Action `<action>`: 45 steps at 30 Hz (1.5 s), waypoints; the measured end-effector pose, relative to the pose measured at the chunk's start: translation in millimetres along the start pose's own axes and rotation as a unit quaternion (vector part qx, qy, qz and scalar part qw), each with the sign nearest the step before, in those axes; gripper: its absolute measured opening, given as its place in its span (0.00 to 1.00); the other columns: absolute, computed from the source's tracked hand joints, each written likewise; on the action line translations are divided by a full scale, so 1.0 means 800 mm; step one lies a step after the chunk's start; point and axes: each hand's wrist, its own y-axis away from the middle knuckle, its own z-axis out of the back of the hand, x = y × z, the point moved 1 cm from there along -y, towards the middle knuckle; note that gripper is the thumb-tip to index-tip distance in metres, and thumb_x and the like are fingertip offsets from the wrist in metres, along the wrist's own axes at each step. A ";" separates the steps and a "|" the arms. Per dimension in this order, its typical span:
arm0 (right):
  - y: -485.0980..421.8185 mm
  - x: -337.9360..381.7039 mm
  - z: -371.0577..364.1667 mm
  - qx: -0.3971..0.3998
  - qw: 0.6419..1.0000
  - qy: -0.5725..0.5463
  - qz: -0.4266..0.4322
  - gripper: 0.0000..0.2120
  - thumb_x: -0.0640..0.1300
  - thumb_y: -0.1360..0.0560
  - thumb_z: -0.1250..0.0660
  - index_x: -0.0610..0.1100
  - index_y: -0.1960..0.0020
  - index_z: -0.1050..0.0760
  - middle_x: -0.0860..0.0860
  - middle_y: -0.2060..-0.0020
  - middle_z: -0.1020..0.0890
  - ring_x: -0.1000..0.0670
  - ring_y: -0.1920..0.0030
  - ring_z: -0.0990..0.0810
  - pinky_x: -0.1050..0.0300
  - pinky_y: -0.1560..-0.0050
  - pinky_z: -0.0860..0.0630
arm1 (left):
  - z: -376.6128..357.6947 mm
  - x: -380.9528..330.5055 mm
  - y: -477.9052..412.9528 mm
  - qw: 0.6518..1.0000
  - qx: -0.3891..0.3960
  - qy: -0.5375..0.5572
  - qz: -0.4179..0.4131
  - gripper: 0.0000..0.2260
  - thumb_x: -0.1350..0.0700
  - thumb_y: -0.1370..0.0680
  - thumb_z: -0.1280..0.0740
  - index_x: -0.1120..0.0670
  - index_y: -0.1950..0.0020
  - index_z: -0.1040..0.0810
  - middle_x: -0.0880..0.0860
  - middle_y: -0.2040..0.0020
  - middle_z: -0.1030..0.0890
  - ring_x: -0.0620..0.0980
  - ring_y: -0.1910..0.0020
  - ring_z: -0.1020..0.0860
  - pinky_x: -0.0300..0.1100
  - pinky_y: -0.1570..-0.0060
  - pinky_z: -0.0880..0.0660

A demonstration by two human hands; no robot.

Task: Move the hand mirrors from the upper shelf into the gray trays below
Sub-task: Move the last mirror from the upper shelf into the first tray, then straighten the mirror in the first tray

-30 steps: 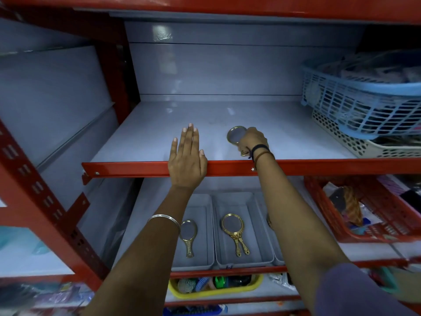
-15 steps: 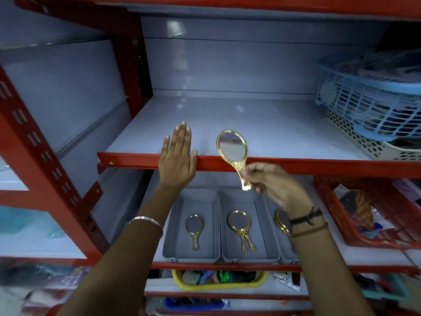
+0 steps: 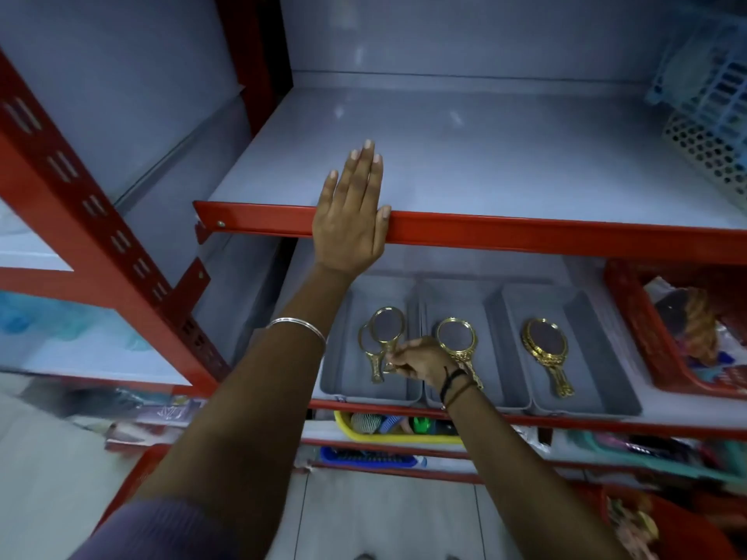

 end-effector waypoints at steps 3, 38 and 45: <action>-0.037 -0.009 -0.023 -0.010 0.998 0.005 -0.057 0.10 0.30 0.28 0.33 0.27 0.47 0.24 0.45 0.67 0.24 0.53 0.68 0.26 0.66 0.72 0.26 | -0.003 0.000 -0.001 1.000 -0.005 -0.010 0.000 0.27 0.49 0.19 0.56 0.61 0.27 0.37 0.58 0.27 0.30 0.55 0.27 0.34 0.41 0.24 0.59; -0.068 -0.024 -0.037 -0.121 0.960 0.251 -0.002 0.20 0.30 0.27 0.42 0.43 0.75 0.38 0.50 0.75 0.33 0.52 0.71 0.31 0.63 0.76 0.38 | -0.060 -0.017 0.212 0.850 0.383 0.289 0.218 0.17 0.66 0.21 0.42 0.62 0.32 0.29 0.61 0.34 0.27 0.60 0.40 0.23 0.49 0.41 0.25; -0.082 -0.036 -0.047 -0.132 0.964 0.227 -0.038 0.13 0.33 0.24 0.43 0.33 0.62 0.23 0.37 0.56 0.18 0.39 0.49 0.18 0.54 0.57 0.23 | -0.104 -0.025 0.230 0.699 0.603 0.207 0.324 0.13 0.62 0.21 0.41 0.65 0.40 0.23 0.61 0.38 0.21 0.57 0.38 0.23 0.44 0.41 0.26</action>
